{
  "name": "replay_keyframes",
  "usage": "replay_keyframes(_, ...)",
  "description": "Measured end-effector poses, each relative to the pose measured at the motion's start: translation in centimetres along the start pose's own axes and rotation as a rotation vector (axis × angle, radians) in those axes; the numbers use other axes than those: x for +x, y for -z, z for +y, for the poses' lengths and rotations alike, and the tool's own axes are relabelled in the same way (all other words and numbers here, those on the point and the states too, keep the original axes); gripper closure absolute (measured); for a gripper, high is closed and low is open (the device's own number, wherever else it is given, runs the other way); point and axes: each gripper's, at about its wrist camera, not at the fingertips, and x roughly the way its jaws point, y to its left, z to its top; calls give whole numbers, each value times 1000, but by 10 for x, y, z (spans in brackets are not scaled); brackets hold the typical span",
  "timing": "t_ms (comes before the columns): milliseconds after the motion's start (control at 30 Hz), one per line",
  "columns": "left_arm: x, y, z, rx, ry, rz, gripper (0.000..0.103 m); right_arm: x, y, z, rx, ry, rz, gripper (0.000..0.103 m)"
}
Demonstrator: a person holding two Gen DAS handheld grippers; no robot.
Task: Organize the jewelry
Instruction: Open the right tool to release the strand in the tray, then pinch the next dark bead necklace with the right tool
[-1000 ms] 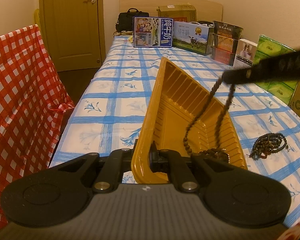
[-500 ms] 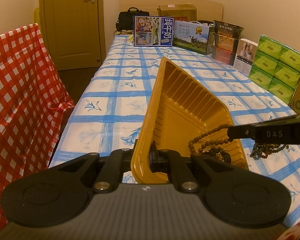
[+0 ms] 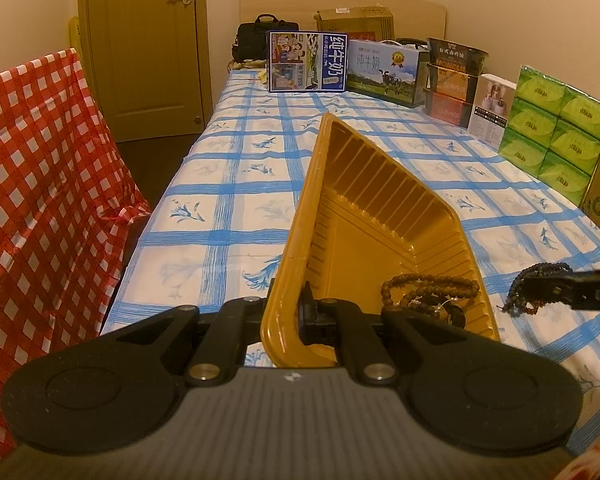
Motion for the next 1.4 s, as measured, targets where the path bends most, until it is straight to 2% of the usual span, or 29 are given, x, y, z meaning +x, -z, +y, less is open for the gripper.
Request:
replay_keyframes(267,1,-1,2,3,-2,1,97,-16,35,-42,50,152,11,55)
replay_keyframes(533,0,-1,4,10,-6,2,97,-21,51,-72,93,230,-4,55)
replay_keyframes(933,0,-1,4,11,-6,2,98,-7,35,-75,21,230,-32,55)
replay_keyframes(1067,0,-2,2,11,-7,2,98,4,27,-73,-11,218,-23,69)
replay_keyframes(1400,0,-2,4,11,-8,3,98,34,17,-71,-120,212,15,73)
